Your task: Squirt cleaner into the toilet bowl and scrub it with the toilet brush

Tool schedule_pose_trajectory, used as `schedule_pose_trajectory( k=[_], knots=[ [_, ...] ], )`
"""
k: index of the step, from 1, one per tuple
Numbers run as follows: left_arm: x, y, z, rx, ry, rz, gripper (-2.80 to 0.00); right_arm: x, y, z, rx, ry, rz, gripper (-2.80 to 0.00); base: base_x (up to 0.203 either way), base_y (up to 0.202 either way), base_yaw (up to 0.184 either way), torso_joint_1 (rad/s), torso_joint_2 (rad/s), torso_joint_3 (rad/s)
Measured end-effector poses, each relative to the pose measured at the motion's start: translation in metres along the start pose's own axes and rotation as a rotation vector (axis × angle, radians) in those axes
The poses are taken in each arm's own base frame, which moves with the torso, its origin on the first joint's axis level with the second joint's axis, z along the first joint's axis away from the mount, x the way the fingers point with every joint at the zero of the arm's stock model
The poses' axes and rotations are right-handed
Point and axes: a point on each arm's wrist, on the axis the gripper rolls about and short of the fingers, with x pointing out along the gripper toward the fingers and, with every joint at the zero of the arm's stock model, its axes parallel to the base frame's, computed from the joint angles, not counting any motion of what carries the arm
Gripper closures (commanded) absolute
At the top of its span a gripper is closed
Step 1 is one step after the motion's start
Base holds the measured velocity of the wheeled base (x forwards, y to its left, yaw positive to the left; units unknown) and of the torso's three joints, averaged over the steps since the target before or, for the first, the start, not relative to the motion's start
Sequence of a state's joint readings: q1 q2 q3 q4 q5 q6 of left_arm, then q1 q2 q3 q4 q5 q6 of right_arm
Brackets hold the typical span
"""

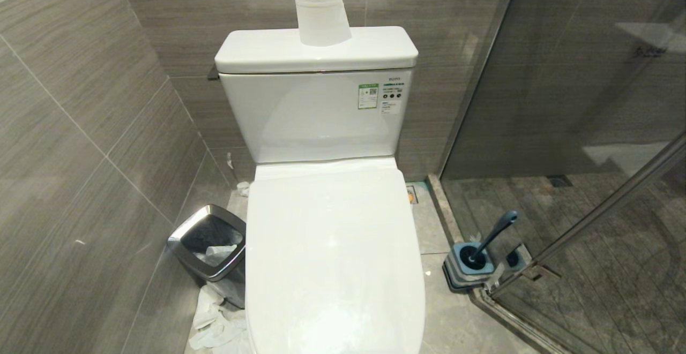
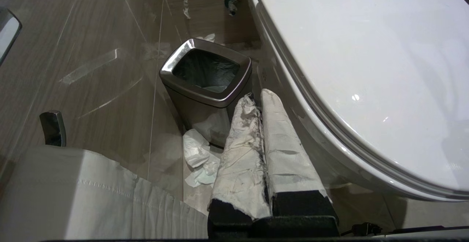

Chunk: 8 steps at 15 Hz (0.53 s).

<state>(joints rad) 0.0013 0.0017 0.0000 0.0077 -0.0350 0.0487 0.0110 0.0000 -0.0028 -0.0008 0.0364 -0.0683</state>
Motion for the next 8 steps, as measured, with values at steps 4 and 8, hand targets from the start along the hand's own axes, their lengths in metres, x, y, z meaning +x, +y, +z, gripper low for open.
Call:
schedule_pose_trajectory(
  k=[4,8],
  knots=[
    [0.0000,0.0000,0.0000,0.000,0.000,0.000,0.00,0.0000,0.0000,0.0001,0.000,0.000,-0.001,0.00,0.000,0.000,0.000,0.000,0.00,0.000],
    [0.0000,0.0000,0.0000,0.000,0.000,0.000,0.00,0.0000,0.0000,0.0000,0.000,0.000,-0.001,0.00,0.000,0.000,0.000,0.000,0.00,0.000]
  ],
)
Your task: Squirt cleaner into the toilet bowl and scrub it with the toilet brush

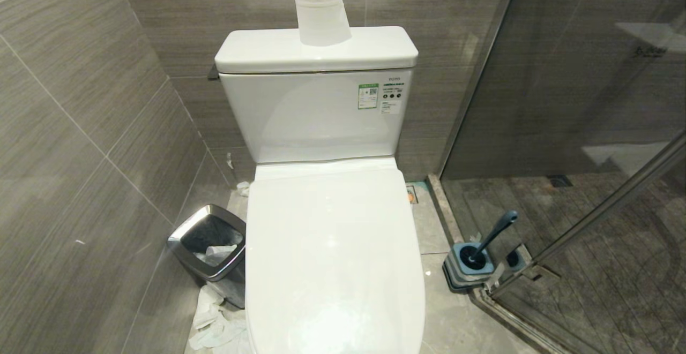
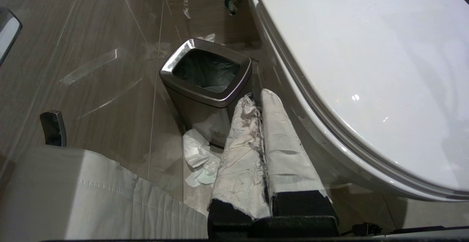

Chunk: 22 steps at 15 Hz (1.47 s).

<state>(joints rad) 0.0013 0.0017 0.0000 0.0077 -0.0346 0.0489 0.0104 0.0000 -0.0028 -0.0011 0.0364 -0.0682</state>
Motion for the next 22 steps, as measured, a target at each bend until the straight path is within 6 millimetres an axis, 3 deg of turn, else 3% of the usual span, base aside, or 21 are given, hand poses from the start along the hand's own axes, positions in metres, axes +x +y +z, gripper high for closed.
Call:
schedule_pose_trajectory(
  k=[22],
  knots=[
    [0.0000,0.0000,0.0000,-0.001,0.000,0.000,0.00,0.0001,-0.0005,-0.0003,0.029,0.003,-0.026,0.00,0.000,0.000,0.000,0.000,0.00,0.000]
  ],
)
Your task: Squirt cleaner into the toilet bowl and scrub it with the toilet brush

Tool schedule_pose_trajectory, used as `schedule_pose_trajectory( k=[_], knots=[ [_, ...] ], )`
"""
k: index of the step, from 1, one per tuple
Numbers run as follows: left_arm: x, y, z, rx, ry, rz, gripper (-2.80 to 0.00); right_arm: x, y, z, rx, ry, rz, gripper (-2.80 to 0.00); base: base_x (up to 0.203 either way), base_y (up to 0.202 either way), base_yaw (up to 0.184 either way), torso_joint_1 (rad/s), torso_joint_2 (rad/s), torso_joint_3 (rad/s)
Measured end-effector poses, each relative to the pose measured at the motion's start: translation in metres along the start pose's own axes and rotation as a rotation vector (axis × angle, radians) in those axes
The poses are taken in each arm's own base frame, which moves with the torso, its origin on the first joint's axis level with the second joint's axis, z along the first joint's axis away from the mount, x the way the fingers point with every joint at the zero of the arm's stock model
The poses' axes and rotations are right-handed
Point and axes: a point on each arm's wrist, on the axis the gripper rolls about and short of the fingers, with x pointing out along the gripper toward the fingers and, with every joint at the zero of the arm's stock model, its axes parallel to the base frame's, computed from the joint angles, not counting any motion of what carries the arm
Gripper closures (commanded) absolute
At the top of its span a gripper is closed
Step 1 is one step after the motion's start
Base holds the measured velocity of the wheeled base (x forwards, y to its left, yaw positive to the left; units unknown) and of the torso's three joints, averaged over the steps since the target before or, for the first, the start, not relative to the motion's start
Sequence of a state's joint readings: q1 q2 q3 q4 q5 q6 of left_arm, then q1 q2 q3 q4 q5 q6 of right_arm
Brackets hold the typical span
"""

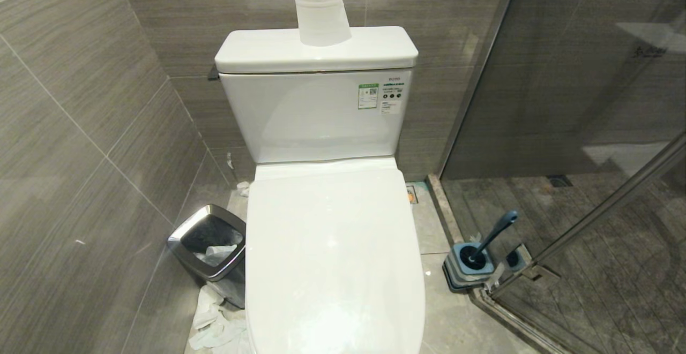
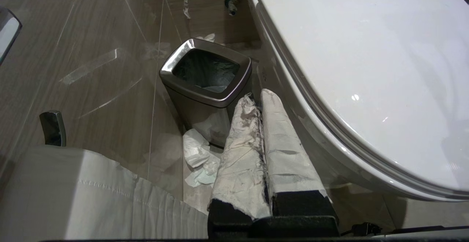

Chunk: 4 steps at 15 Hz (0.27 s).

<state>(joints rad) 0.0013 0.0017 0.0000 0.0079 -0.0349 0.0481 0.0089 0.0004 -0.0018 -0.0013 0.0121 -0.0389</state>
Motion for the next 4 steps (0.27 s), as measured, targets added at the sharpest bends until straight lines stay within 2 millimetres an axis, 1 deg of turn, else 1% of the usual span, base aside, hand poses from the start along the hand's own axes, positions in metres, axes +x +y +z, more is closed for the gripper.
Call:
schedule_pose_trajectory(
  k=[4],
  knots=[
    [0.0000,0.0000,0.0000,0.000,0.000,0.000,0.00,-0.0001,-0.0002,0.0005,0.036,-0.002,-0.008,0.00,0.000,0.000,0.000,0.000,0.00,0.000]
  ],
)
